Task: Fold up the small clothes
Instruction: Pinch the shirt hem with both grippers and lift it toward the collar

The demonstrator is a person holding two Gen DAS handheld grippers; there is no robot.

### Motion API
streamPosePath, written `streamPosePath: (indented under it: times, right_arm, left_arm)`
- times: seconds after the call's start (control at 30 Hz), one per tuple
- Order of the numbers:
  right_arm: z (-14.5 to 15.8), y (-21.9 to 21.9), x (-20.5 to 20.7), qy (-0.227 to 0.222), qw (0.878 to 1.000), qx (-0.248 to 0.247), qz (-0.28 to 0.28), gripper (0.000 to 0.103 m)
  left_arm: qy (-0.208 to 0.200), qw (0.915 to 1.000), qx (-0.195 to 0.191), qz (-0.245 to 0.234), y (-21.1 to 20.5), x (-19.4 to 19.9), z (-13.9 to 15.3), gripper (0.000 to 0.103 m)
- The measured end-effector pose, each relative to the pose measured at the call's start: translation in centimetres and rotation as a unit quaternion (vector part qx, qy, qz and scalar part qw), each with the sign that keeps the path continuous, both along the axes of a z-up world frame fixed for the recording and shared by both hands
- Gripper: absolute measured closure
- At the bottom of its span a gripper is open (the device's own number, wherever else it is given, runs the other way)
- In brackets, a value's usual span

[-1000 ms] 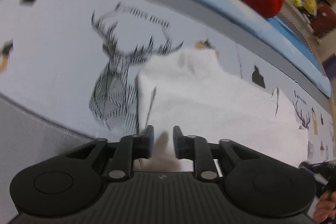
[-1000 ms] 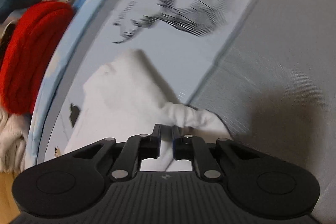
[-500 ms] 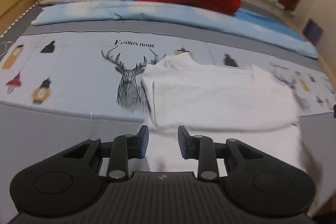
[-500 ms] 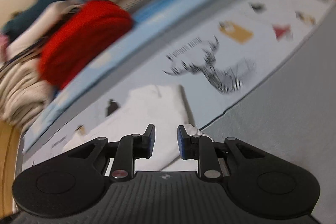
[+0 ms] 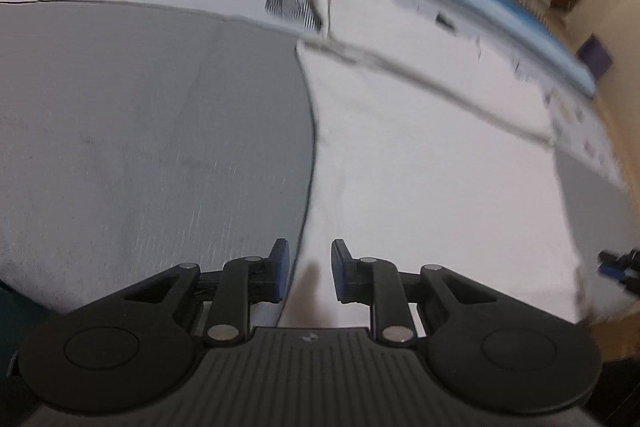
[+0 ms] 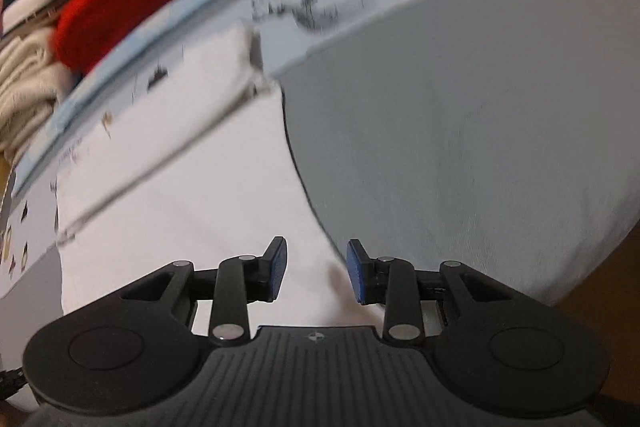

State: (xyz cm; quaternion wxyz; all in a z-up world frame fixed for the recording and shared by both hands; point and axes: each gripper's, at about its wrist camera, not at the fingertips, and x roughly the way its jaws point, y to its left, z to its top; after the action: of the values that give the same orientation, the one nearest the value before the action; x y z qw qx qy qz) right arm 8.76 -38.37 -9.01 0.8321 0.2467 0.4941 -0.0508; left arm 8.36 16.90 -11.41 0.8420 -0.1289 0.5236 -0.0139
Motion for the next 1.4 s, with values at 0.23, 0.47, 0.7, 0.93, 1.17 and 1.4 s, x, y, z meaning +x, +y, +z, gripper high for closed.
streamPosePath:
  times: [0.23, 0.47, 0.7, 0.93, 1.17, 1.4]
  right_arm:
    - [-2.7, -0.1, -0.5, 0.050, 0.998, -0.009, 0.029, 0.068]
    - [-4.1, 0.6, -1.8, 0.073, 0.995, -0.042, 0.061, 0.068]
    - [-3.7, 1.3, -2.7, 0.075, 0.993, -0.051, 0.076, 0.070]
    - [-3.1, 0.8, -2.9, 0.067, 0.994, -0.035, 0.074, 0.095]
    - [-3.8, 1.2, -3.0, 0.077, 0.993, -0.048, 0.081, 0.090]
    - [-3.5, 1.0, -3.3, 0.067, 0.995, -0.036, 0.072, 0.096]
  left_arm:
    - [0.048, 0.9985, 0.006, -0.027, 0.0, -0.6, -2.9, 0.077]
    - [0.053, 0.9977, 0.023, -0.034, -0.2, -1.0, -3.9, 0.077]
    - [0.039, 0.9974, 0.037, -0.049, -1.1, -1.2, -3.8, 0.092]
    - [0.029, 0.9990, 0.012, -0.032, -0.5, -1.7, -3.0, 0.093]
    - [0.044, 0.9985, 0.012, -0.031, -0.6, -1.3, -3.8, 0.082]
    - [0.035, 0.9991, 0.008, -0.023, -0.3, -1.6, -3.3, 0.097]
